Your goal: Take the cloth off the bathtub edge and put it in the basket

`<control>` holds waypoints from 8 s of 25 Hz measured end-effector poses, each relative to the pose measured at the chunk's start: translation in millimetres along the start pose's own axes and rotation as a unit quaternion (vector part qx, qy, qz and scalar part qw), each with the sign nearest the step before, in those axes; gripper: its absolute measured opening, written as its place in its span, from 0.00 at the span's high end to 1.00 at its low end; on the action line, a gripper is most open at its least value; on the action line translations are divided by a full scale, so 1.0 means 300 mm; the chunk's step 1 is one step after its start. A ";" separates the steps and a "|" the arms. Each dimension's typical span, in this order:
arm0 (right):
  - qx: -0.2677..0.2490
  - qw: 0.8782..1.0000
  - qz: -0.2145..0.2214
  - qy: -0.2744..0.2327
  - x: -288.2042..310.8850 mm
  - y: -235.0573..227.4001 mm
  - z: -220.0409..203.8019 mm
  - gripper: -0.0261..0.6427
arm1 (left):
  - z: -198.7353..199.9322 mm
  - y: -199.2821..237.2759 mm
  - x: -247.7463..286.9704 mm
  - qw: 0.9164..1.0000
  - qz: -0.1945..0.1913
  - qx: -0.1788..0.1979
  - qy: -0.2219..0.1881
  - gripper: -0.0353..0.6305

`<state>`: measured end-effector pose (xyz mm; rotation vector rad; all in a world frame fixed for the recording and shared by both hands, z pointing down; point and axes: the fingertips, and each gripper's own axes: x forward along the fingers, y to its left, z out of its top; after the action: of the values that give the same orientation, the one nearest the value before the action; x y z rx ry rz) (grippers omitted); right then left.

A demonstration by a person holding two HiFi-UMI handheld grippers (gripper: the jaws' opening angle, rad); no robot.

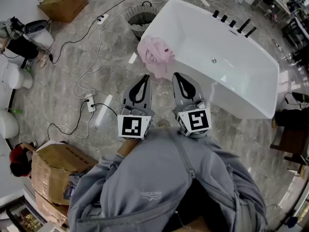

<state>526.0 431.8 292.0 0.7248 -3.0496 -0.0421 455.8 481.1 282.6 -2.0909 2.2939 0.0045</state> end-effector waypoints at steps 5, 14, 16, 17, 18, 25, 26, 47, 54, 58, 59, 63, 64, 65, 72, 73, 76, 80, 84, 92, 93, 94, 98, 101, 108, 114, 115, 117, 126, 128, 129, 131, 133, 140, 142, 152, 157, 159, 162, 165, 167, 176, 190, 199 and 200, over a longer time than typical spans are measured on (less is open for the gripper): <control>-0.003 1.000 0.002 -0.002 -0.007 -0.034 -0.011 0.96 | -0.030 -0.014 0.025 1.000 0.007 0.002 0.027 0.92; -0.010 0.999 0.042 -0.008 0.000 -0.084 -0.018 0.96 | -0.024 -0.071 0.090 1.000 0.017 0.003 0.003 0.92; -0.004 0.999 0.054 -0.007 -0.001 -0.086 -0.033 0.96 | -0.032 -0.083 0.087 1.000 0.024 0.002 0.004 0.92; 0.000 0.998 0.057 -0.006 0.002 -0.088 -0.041 0.96 | -0.037 -0.087 0.087 1.000 0.026 0.003 0.004 0.92; 0.005 0.998 0.058 -0.004 0.008 -0.092 -0.051 0.96 | -0.042 -0.088 0.090 1.000 0.026 0.004 0.005 0.92; 0.013 0.997 0.071 0.005 0.095 -0.122 -0.082 0.96 | -0.085 -0.029 0.159 0.999 0.033 -0.015 0.017 0.92; 0.014 0.997 0.069 0.005 0.116 -0.133 -0.088 0.96 | -0.089 -0.018 0.176 0.999 0.033 -0.015 0.017 0.92; 0.008 0.999 0.015 0.038 0.944 -0.412 -0.181 0.96 | -0.218 0.551 0.866 0.998 -0.038 -0.016 0.042 0.92; 0.011 0.998 0.000 0.063 1.086 -0.448 -0.227 0.96 | -0.267 0.648 0.991 0.996 -0.060 -0.028 0.054 0.92; 0.015 0.996 0.000 0.085 1.130 -0.475 -0.282 0.96 | -0.322 0.679 1.038 0.995 -0.060 -0.044 0.065 0.92; 0.015 0.996 0.001 0.089 1.137 -0.482 -0.293 0.96 | -0.334 0.683 1.045 0.995 -0.060 -0.048 0.067 0.92; 0.015 0.995 0.006 0.101 1.177 -0.513 -0.322 0.96 | -0.364 0.698 1.083 0.994 -0.056 -0.055 0.075 0.92; 0.014 0.994 0.008 0.104 1.190 -0.522 -0.329 0.96 | -0.370 0.703 1.095 0.994 -0.055 -0.055 0.076 0.92; 0.014 0.994 0.010 0.106 1.202 -0.530 -0.336 0.96 | -0.376 0.708 1.109 0.994 -0.053 -0.055 0.078 0.92; 0.020 0.993 0.030 0.116 1.255 -0.598 -0.396 0.96 | -0.416 0.709 1.190 0.994 -0.043 -0.048 0.088 0.92; 0.021 0.992 0.034 0.116 1.265 -0.602 -0.405 0.96 | -0.426 0.711 1.199 0.994 -0.041 -0.045 0.092 0.92; 0.021 0.991 0.046 0.122 1.291 -0.620 -0.446 0.96 | -0.461 0.704 1.230 0.993 -0.044 -0.032 0.100 0.92; 0.031 0.989 0.065 0.132 1.318 -0.637 -0.525 0.96 | -0.536 0.691 1.263 0.992 -0.052 -0.033 0.113 0.92; 0.039 0.985 0.075 0.148 1.347 -0.643 -0.620 0.96 | -0.621 0.712 1.284 0.990 -0.057 -0.027 0.129 0.92; 0.036 0.977 0.097 0.188 1.359 -0.633 -0.850 0.96 | -0.833 0.726 1.295 0.986 -0.073 -0.001 0.151 0.92; 0.037 0.975 0.100 0.195 1.356 -0.631 -0.880 0.96 | -0.862 0.724 1.291 0.985 -0.074 -0.005 0.157 0.92; 0.038 0.973 0.103 0.201 1.353 -0.629 -0.908 0.96 | -0.891 0.721 1.285 0.984 -0.073 -0.011 0.163 0.92; 0.033 0.970 0.109 0.216 1.345 -0.647 -1.010 0.96 | -1.013 0.716 1.276 0.979 -0.057 -0.054 0.186 0.92; 0.040 0.967 0.106 0.228 1.339 -0.657 -1.076 0.95 | -1.082 0.710 1.275 0.978 -0.060 -0.055 0.193 0.92; 0.054 0.962 0.096 0.251 1.312 -0.664 -1.202 0.94 | -1.223 0.717 1.262 0.972 -0.048 -0.070 0.217 0.92; 0.071 0.954 0.112 0.271 1.289 -0.650 -1.309 0.92 | -1.335 0.719 1.242 0.964 -0.046 -0.100 0.242 0.92; 0.079 0.952 0.113 0.275 1.285 -0.647 -1.325 0.91 | -1.353 0.715 1.236 0.962 -0.049 -0.104 0.246 0.92; 0.087 0.948 0.115 0.283 1.277 -0.644 -1.353 0.88 | -1.386 0.706 1.225 0.960 -0.055 -0.110 0.253 0.89; 0.108 0.930 0.118 0.331 1.225 -0.641 -1.490 0.38 | -1.515 0.689 1.201 0.953 -0.066 -0.129 0.267 0.51; 0.116 0.923 0.117 0.348 1.210 -0.647 -1.530 0.32 | -1.548 0.692 1.197 0.949 -0.069 -0.129 0.279 0.46; 0.120 0.919 0.116 0.357 1.203 -0.651 -1.552 0.30 | -1.567 0.694 1.194 0.946 -0.072 -0.130 0.286 0.45; 0.128 0.910 0.115 0.378 1.189 -0.657 -1.597 0.27 | -1.606 0.699 1.186 0.940 -0.076 -0.136 0.305 0.43; 0.140 0.898 0.117 0.401 1.174 -0.660 -1.644 0.25 | -1.650 0.700 1.173 0.930 -0.079 -0.144 0.329 0.42; 0.193 0.840 0.111 0.496 1.128 -0.674 -1.822 0.23 | -1.765 0.673 1.147 0.900 -0.099 -0.162 0.392 0.40; 0.195 0.829 0.116 0.512 1.125 -0.660 -1.854 0.23 | -1.799 0.660 1.135 0.888 -0.106 -0.161 0.418 0.40; 0.144 0.816 0.156 0.538 1.132 -0.620 -1.885 0.23 | -1.879 0.611 1.143 0.855 -0.131 -0.181 0.467 0.40; 0.106 0.825 0.186 0.523 1.146 -0.581 -1.855 0.43 | -1.889 0.596 1.151 0.842 -0.145 -0.194 0.482 0.40; 0.081 0.832 0.191 0.515 1.157 -0.575 -1.830 0.52 | -1.886 0.595 1.156 0.835 -0.143 -0.209 0.489 0.40; 0.090 0.842 0.188 0.497 1.176 -0.563 -1.781 0.72 | -1.871 0.595 1.165 0.829 -0.136 -0.233 0.490 0.41; 0.120 0.846 0.176 0.489 1.174 -0.546 -1.741 0.76 | -1.833 0.583 1.163 0.830 -0.142 -0.238 0.485 0.56; 0.125 0.848 0.171 0.485 1.175 -0.539 -1.705 0.77 | -1.795 0.577 1.162 0.833 -0.146 -0.239 0.478 0.66; 0.105 0.857 0.197 0.464 1.209 -0.518 -1.460 0.78 | -1.556 0.611 1.165 0.851 -0.136 -0.234 0.450 0.74; 0.022 0.885 0.253 0.391 1.292 -0.492 -0.865 0.78 | -0.952 0.706 1.177 0.904 -0.087 -0.196 0.369 0.74; -0.028 0.896 0.300 0.326 1.354 -0.452 -0.583 0.78 | -0.661 0.779 1.157 0.937 -0.028 -0.170 0.305 0.75; -0.032 0.897 0.304 0.319 1.356 -0.445 -0.557 0.78 | -0.634 0.783 1.151 0.940 -0.021 -0.167 0.298 0.75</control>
<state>225.0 125.4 455.4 -0.2217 -2.4695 0.0832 185.2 154.1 456.9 -2.5988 2.7308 -0.3051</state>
